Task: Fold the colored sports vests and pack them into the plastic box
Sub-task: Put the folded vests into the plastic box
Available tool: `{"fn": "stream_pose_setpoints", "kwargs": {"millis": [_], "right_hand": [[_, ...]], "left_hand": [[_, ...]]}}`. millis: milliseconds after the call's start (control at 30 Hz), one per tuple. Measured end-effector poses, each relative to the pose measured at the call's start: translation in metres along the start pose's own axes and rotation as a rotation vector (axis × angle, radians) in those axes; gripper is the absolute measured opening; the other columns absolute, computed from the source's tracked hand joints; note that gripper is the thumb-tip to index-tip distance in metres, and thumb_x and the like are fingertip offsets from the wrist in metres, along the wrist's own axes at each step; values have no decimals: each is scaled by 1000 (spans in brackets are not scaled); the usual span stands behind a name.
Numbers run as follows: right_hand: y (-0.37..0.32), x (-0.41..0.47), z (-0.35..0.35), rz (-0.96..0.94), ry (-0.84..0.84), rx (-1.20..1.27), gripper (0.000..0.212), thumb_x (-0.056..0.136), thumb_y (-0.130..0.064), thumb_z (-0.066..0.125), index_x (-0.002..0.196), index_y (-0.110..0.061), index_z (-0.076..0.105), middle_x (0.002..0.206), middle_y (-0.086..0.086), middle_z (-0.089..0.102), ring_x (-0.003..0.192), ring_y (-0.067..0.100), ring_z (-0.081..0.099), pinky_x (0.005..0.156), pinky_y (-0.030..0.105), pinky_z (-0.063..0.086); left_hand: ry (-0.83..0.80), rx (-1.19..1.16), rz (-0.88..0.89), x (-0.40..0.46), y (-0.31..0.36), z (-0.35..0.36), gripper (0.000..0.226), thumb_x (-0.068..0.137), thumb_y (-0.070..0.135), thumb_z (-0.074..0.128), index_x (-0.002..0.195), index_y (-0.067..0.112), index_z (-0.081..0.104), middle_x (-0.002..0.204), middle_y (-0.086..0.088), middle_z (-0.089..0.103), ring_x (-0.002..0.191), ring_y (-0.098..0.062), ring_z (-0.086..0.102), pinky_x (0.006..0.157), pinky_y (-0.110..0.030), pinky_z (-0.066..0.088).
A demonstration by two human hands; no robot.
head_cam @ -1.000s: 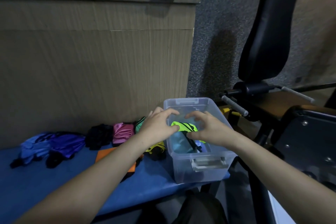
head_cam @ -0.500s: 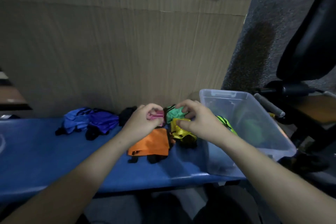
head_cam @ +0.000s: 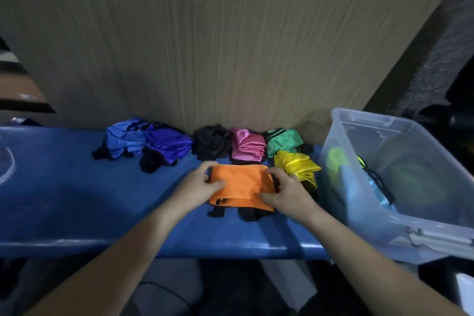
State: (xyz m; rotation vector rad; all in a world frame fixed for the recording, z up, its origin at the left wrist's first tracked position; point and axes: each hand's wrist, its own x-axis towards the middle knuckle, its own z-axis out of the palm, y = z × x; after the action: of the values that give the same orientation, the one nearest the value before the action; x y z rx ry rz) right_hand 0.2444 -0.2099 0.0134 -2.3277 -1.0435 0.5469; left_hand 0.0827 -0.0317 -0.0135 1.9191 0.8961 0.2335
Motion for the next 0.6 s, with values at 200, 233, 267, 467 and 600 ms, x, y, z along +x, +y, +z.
{"fn": "stream_pose_setpoints", "kwargs": {"millis": [200,233,267,467,600], "right_hand": [[1,22,18,84,-17,-88,86,74,-52,78,146,-40,32,135,10,40,123,33,47,103,42,46],[1,23,20,83,-19,-84,87,74,-51,79,147,-40,31,135,11,40,123,32,47,103,40,46],[1,24,23,75,-18,-80,88,74,-48,80,147,-40,32,134,11,41,120,30,48,102,37,46],[-4,25,40,12,3,35,71,69,-27,82,129,-38,46,118,3,56,108,21,57,87,31,53],[-11,16,40,7,4,195,58,71,-11,80,119,-33,53,107,-4,60,88,9,63,68,24,58]], "left_hand": [[-84,41,-11,16,0,-4,80,71,52,73,144,39,43,122,4,65,108,-17,66,98,-41,53],[-95,42,-9,17,0,-4,79,70,50,75,141,37,46,119,4,66,106,-16,66,98,-41,54],[-101,32,-4,18,-1,-3,79,66,51,78,138,37,49,116,5,67,103,-15,67,97,-40,54],[-99,-42,13,12,-3,-7,61,70,33,86,122,39,55,110,5,66,97,-13,68,89,-37,58],[-89,-131,25,-2,1,-11,53,81,13,81,124,31,56,110,3,62,96,-11,66,73,-22,56]]}}
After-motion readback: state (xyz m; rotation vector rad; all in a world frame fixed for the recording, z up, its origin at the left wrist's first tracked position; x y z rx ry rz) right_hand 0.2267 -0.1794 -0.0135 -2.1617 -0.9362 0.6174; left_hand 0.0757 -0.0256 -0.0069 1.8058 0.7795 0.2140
